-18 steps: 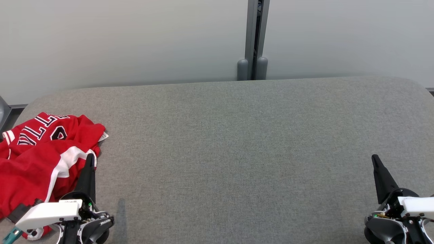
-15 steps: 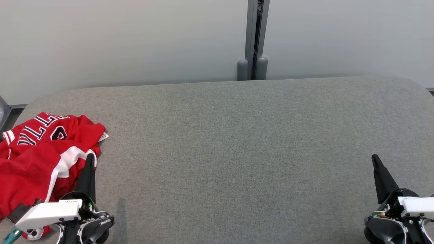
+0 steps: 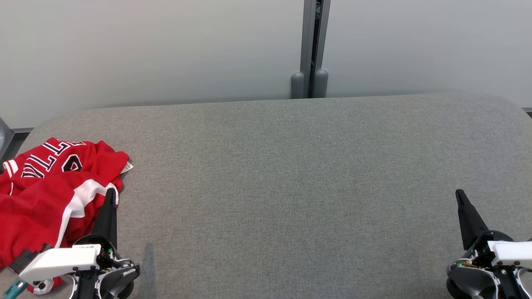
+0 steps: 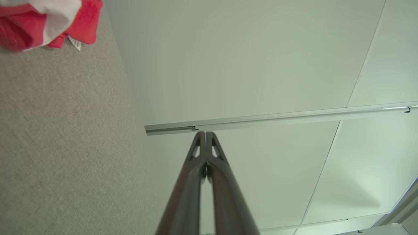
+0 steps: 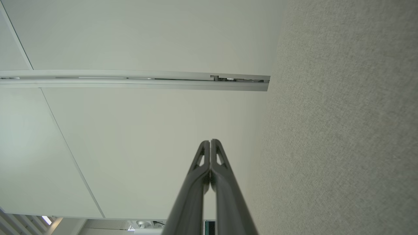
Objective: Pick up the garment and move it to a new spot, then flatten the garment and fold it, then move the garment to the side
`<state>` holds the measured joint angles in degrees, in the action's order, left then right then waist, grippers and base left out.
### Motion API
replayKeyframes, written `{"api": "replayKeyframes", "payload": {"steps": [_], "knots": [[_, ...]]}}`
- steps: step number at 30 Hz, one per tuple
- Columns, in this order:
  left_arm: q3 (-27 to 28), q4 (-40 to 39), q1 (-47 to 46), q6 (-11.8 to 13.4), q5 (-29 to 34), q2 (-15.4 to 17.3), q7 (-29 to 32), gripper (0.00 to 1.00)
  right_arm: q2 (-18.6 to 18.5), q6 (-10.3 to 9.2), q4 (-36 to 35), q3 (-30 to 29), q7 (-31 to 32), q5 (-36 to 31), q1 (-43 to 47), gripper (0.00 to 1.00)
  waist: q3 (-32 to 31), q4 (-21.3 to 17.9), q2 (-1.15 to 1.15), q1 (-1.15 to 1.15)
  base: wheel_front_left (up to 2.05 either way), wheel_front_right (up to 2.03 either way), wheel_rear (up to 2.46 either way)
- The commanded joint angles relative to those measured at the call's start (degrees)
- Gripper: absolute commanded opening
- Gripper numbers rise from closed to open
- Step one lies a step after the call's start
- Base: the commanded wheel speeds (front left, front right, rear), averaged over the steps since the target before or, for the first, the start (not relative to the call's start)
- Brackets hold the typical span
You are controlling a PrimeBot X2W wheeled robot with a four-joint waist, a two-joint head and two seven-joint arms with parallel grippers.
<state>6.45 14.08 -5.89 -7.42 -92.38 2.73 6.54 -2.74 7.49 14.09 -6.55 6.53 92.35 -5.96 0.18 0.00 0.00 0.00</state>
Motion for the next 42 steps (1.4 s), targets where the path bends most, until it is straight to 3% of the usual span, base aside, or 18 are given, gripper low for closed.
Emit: {"api": "replayKeyframes", "payload": {"steps": [1, 42], "knots": [[0.19, -0.03, -0.77, -0.17, -0.08, 0.31, 0.14, 0.00, -0.25, 0.00, -0.16, -0.04, 0.16, 0.14, -0.50, 0.00, 0.00, 0.00, 0.00, 0.00, 0.00, 0.00, 0.00], [0.19, -0.03, -0.77, -0.17, -0.07, 0.31, 0.14, 0.00, -0.25, 0.00, -0.16, -0.04, 0.16, 0.14, -0.50, 0.00, 0.00, 0.00, 0.00, 0.00, 0.00, 0.00, 0.00]]}}
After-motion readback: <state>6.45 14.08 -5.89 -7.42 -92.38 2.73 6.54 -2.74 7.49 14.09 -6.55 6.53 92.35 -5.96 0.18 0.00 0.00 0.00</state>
